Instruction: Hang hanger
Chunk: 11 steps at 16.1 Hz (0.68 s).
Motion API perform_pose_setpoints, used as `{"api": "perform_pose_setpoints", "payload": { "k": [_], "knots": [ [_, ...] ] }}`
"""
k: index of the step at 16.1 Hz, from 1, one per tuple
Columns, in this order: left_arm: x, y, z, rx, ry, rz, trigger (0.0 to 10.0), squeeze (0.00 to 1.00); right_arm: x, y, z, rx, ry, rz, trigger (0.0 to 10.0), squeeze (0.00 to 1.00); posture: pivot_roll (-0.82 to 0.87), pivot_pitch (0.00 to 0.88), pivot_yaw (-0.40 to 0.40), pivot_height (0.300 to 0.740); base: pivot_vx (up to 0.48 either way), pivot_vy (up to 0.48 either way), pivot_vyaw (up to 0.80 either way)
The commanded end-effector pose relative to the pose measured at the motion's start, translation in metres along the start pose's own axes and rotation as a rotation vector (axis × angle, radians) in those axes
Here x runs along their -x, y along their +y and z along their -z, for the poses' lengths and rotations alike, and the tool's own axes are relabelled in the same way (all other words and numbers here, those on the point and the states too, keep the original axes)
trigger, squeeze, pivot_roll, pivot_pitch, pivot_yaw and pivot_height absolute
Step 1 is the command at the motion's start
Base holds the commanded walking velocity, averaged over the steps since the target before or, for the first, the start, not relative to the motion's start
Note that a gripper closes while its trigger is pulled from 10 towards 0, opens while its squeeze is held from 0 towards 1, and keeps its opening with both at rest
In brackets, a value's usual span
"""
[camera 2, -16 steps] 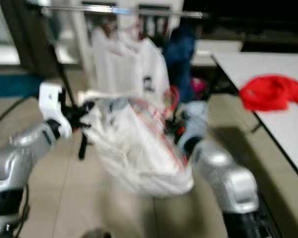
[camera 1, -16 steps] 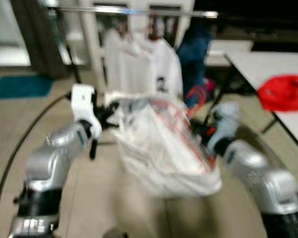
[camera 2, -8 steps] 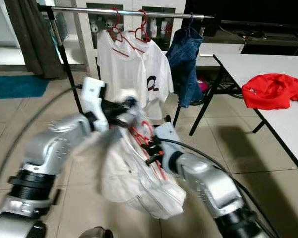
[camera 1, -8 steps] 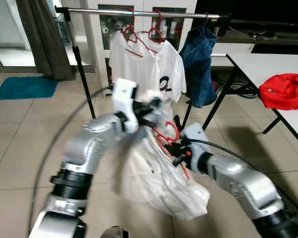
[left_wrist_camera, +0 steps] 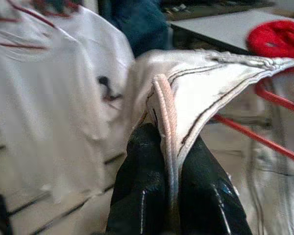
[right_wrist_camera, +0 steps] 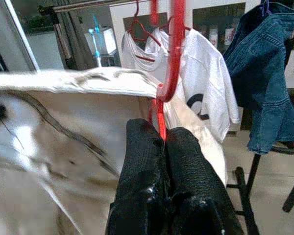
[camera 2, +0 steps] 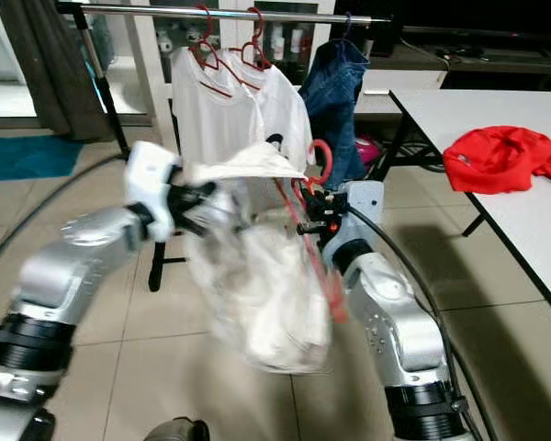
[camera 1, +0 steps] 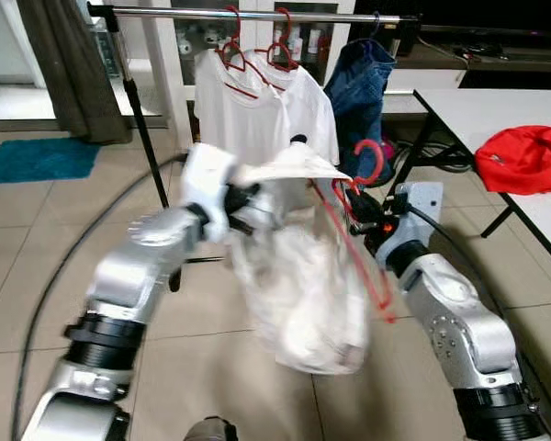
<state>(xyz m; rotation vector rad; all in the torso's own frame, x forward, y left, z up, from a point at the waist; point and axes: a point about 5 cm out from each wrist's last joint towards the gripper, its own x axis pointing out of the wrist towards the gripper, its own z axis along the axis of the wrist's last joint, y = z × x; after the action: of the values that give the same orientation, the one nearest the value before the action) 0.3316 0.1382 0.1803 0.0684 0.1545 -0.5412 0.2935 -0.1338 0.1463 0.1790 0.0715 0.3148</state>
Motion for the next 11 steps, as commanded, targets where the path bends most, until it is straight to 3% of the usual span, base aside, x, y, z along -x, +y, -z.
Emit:
{"api": "perform_pose_setpoints", "payload": {
  "k": [1,3,5,8,11],
  "knots": [
    [0.003,0.009,-0.015,-0.023,-0.068,-0.037,0.0,0.00,0.001,-0.004,-0.004,0.005,-0.034,0.030,10.0,0.00,-0.03,0.000,-0.034,0.740,0.000,0.000,0.00],
    [0.009,0.019,-0.021,-0.016,-0.079,-0.046,0.0,0.00,0.002,-0.003,0.001,-0.005,0.001,0.024,10.0,0.00,-0.02,0.000,-0.034,0.740,0.000,0.000,0.00],
    [0.008,0.016,-0.023,0.029,-0.100,-0.022,0.0,0.00,0.001,0.000,0.006,-0.002,0.016,0.015,10.0,0.00,-0.02,0.000,-0.034,0.740,0.000,0.000,0.00],
    [0.002,0.022,-0.022,0.178,-0.112,-0.116,0.0,0.00,0.014,0.000,0.027,0.061,0.154,0.032,10.0,0.00,-0.02,0.000,-0.032,0.740,0.000,0.000,0.00],
    [0.000,0.029,-0.020,0.212,-0.108,-0.161,0.0,0.00,0.026,-0.001,0.018,-0.011,0.069,0.080,10.0,0.00,-0.02,0.000,-0.023,0.740,0.000,0.000,0.00]
  ]
}}
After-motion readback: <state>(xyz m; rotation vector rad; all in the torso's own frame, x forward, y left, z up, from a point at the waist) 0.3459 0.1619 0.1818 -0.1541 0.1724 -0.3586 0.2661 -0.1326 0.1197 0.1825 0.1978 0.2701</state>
